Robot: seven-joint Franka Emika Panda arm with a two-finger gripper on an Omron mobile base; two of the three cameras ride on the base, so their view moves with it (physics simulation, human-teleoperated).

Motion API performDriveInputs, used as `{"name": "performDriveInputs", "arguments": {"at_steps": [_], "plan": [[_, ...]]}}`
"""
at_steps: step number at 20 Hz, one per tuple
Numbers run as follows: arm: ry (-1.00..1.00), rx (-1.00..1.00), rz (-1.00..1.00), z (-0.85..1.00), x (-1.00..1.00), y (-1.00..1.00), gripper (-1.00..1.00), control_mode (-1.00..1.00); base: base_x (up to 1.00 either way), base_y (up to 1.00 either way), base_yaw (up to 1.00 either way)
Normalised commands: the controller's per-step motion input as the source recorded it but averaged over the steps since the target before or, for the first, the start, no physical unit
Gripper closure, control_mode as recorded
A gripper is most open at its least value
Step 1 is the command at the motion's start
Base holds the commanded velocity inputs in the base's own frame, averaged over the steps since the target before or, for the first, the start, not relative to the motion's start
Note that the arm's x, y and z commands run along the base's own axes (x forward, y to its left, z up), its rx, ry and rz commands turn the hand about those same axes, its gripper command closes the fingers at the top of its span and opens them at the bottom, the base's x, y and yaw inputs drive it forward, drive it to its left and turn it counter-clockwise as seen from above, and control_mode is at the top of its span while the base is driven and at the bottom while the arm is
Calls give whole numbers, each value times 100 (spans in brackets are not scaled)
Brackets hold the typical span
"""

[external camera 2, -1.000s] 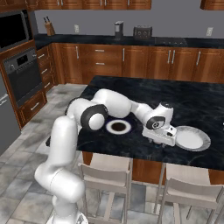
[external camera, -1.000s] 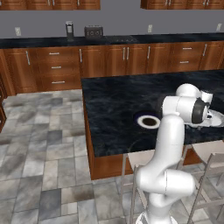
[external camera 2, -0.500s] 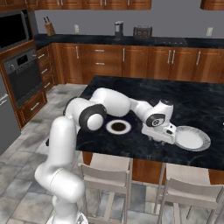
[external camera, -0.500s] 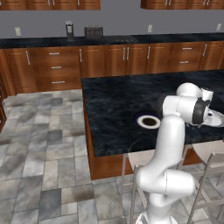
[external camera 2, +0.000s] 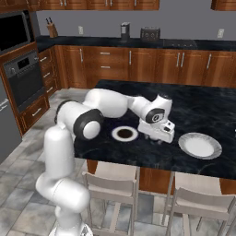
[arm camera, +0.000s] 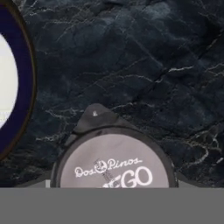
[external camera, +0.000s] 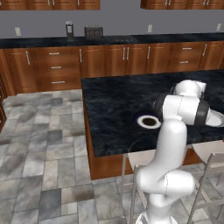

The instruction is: Place two yogurt containers on each plate.

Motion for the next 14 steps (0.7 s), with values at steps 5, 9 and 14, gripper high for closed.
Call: {"name": "performDriveInputs", "arguments": {"at_steps": [5,9,14], "plan": [[0,0,0,0,7,100,100,-100,0,0,0],[1,0,0,2,37,100,100,-100,0,0,0],[4,0,0,10,54,99,100,-100,0,0,0]]}}
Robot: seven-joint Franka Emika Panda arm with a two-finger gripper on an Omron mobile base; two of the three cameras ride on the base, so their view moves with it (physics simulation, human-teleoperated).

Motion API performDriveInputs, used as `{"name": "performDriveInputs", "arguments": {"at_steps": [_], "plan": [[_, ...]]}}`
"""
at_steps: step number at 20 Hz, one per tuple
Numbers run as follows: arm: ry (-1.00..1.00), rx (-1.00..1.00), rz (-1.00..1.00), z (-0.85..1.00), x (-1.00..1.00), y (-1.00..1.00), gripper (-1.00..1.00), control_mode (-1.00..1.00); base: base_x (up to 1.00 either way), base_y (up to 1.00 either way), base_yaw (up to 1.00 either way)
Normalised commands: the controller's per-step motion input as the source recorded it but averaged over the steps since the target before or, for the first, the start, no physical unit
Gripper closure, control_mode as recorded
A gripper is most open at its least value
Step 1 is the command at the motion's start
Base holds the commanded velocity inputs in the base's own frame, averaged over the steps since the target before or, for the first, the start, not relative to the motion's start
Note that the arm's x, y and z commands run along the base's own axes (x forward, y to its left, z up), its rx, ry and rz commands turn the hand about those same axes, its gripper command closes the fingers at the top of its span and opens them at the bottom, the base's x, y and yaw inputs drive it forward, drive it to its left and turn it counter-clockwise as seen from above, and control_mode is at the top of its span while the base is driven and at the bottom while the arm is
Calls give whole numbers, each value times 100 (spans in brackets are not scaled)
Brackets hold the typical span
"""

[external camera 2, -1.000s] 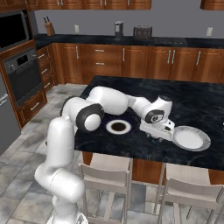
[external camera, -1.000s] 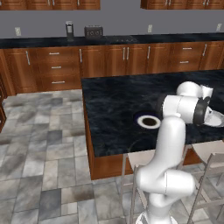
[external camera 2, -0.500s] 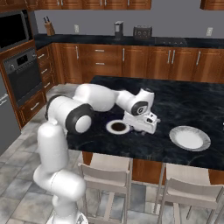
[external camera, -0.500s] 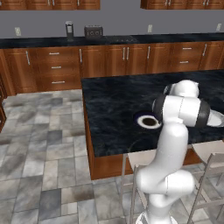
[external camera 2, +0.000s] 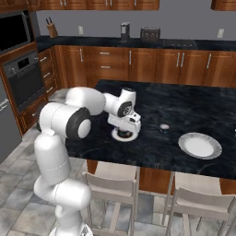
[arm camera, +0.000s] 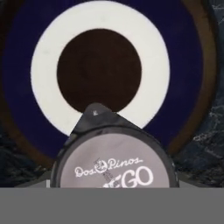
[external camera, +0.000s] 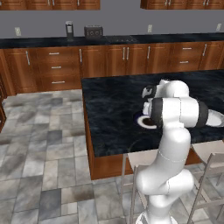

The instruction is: Place two yogurt containers on each plate.

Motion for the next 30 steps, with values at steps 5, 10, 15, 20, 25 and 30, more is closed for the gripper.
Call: {"name": "performDriveInputs", "arguments": {"at_steps": [5,10,15,20,25,30], "plan": [[18,0,0,7,53,63,100,-100,0,0,0],[12,0,0,-14,58,14,100,-100,0,0,0],[4,0,0,-30,33,-3,100,-100,0,0,0],[4,0,0,-41,3,-1,100,-100,0,0,0],[5,0,0,-13,0,0,-100,-100,0,0,0],[0,0,0,0,0,0,-100,-100,0,0,0]]}}
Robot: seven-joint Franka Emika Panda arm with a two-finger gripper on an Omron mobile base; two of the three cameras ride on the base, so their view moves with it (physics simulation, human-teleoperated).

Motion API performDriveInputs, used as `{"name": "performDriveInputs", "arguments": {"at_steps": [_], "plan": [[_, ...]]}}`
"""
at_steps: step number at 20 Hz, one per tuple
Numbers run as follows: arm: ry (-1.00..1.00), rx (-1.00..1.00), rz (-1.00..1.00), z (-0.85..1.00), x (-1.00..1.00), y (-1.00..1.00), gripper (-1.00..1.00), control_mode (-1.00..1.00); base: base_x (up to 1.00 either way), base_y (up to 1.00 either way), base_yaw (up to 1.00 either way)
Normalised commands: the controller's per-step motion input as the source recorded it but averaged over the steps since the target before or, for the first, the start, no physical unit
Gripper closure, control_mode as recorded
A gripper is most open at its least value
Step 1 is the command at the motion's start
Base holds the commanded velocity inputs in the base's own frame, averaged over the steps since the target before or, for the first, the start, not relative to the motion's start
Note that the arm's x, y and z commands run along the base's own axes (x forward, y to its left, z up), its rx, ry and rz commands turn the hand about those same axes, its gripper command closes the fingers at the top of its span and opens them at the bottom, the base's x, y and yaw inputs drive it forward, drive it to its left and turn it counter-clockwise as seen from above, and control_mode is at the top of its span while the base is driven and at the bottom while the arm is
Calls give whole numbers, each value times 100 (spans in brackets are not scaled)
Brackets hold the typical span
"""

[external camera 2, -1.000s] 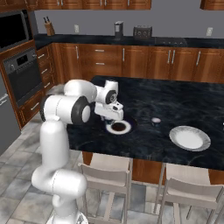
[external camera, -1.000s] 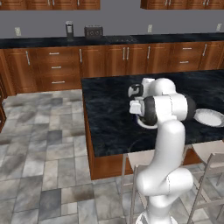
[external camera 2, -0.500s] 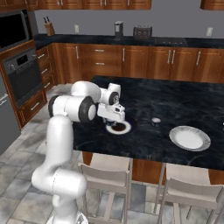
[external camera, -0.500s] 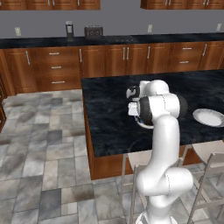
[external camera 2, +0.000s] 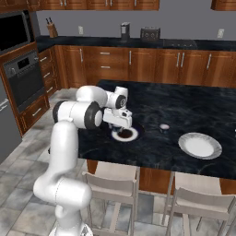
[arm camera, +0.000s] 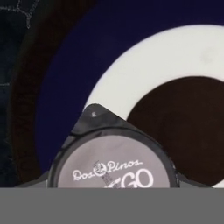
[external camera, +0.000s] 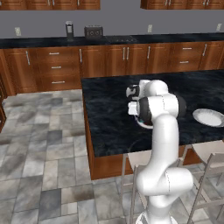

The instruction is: Place two yogurt containers on each plate.

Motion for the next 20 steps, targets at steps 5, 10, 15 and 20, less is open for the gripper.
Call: {"name": "performDriveInputs", "arguments": {"at_steps": [5,10,15,20], "plan": [[0,0,0,3,0,-5,-100,-100,0,0,0],[-1,0,0,43,-14,-24,-100,-100,0,0,0],[-8,1,0,70,-10,-56,-100,-100,0,0,0],[-17,0,0,27,0,-32,-100,-100,0,0,0]]}}
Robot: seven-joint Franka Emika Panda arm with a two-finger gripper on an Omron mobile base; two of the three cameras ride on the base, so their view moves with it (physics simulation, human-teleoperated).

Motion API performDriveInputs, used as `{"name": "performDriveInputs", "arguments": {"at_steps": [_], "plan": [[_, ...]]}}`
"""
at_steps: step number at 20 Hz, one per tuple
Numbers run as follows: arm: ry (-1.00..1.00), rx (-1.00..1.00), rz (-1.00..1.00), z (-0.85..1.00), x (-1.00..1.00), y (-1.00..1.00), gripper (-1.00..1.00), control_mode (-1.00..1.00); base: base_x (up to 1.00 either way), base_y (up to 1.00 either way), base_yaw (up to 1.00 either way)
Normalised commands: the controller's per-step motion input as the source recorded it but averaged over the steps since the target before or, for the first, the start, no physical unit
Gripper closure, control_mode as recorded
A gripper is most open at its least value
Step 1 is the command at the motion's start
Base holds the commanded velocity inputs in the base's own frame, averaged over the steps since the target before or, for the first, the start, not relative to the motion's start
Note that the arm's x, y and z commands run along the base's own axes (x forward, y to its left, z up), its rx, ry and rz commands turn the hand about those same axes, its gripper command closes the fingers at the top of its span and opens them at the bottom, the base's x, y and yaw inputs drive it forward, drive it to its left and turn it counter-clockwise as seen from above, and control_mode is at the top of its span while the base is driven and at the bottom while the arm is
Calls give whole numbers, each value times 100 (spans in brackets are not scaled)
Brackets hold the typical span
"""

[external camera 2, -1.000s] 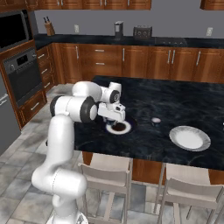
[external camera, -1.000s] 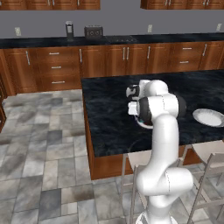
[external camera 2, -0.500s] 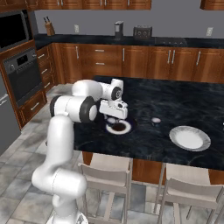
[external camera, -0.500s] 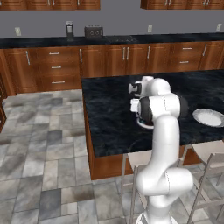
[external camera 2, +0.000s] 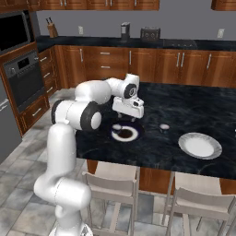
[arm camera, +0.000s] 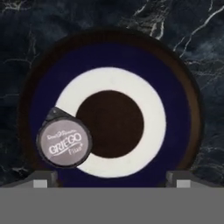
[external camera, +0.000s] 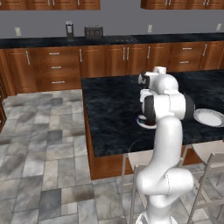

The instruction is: Place two yogurt containers on each plate.

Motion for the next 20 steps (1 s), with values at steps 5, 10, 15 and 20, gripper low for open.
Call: {"name": "performDriveInputs", "arguments": {"at_steps": [5,10,15,20], "plan": [[-12,2,0,-4,36,-59,-100,-100,0,0,0],[-27,0,0,-10,41,-44,-100,-100,0,0,0],[-11,-5,-2,0,3,-44,-100,-100,0,0,0],[0,-9,-13,0,-3,-28,-100,-100,0,0,0]]}}
